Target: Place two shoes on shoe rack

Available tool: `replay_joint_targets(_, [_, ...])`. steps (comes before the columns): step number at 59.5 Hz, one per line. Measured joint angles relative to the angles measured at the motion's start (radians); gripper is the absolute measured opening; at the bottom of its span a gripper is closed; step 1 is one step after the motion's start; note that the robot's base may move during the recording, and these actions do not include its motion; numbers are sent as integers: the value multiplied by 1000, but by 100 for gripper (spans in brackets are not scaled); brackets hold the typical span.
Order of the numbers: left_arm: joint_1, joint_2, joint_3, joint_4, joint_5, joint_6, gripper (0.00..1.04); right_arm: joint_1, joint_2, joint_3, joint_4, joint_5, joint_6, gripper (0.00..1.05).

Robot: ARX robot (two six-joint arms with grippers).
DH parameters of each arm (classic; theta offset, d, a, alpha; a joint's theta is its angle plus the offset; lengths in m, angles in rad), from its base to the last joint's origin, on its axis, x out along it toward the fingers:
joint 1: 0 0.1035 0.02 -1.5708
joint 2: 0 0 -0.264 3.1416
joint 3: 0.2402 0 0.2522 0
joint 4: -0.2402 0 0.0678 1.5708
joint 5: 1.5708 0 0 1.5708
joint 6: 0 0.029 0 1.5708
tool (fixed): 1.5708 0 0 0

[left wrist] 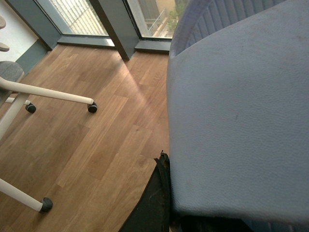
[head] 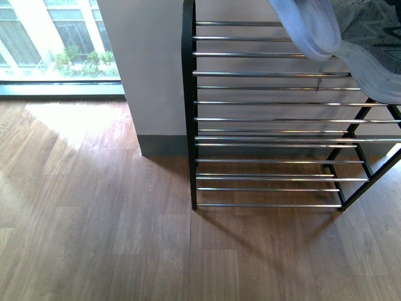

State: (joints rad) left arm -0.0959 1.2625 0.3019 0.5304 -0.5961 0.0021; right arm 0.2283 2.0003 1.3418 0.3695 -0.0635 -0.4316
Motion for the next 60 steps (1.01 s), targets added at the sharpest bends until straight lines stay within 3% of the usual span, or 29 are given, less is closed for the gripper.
replay_joint_targets(17, [0, 0, 0, 0, 0, 0, 2, -12, 256, 302, -155, 147, -84, 1])
replay_joint_targets(32, [0, 0, 0, 0, 0, 0, 2, -27, 350, 414, -225, 230, -111, 1])
replay_joint_targets(55, [0, 0, 0, 0, 0, 0, 2, -31, 376, 501, -412, 261, -31, 1])
replay_joint_targets(57, [0, 0, 0, 0, 0, 0, 2, -31, 376, 501, -413, 262, -26, 4])
replay_joint_targets(60, [0, 0, 0, 0, 0, 0, 2, -31, 376, 504, -437, 259, -1, 16])
